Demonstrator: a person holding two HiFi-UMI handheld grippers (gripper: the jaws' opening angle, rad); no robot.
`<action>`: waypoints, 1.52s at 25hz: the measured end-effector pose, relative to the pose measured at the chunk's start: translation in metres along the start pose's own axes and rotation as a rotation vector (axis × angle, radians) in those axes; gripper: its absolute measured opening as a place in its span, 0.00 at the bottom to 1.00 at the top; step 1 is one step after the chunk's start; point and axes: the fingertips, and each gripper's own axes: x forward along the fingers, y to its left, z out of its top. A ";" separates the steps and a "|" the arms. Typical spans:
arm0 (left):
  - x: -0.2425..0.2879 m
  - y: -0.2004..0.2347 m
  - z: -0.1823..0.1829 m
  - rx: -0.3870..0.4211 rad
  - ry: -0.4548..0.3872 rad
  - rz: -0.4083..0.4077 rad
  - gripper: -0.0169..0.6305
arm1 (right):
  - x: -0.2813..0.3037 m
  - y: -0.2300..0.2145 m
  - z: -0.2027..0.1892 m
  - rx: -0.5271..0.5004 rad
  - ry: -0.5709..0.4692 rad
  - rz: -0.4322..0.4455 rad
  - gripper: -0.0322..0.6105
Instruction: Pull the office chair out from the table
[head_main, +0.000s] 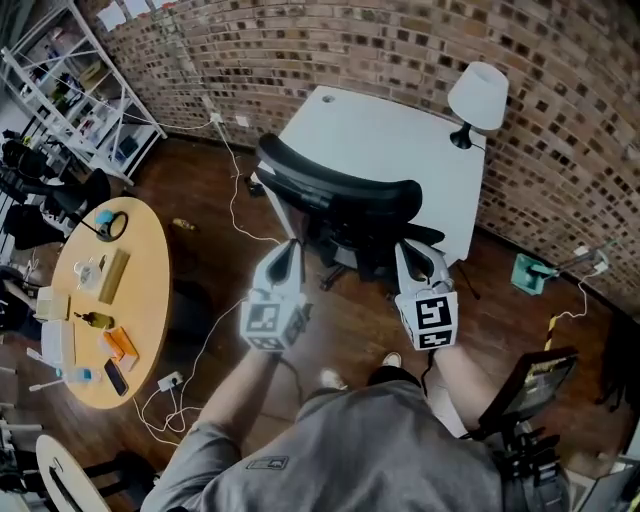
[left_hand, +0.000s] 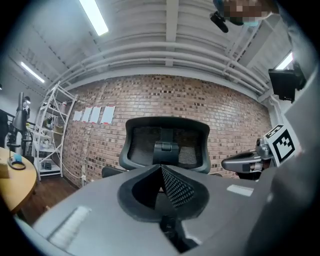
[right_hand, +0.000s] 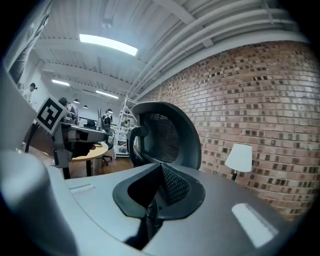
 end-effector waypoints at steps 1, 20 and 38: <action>0.002 0.001 0.001 -0.003 0.001 -0.008 0.03 | -0.001 0.001 0.001 0.001 0.002 -0.010 0.07; 0.071 0.064 0.012 -0.011 0.000 -0.116 0.03 | 0.030 -0.020 -0.003 0.049 0.027 -0.222 0.07; 0.125 0.105 0.024 -0.010 0.011 -0.360 0.03 | 0.032 -0.014 0.011 0.036 0.084 -0.514 0.08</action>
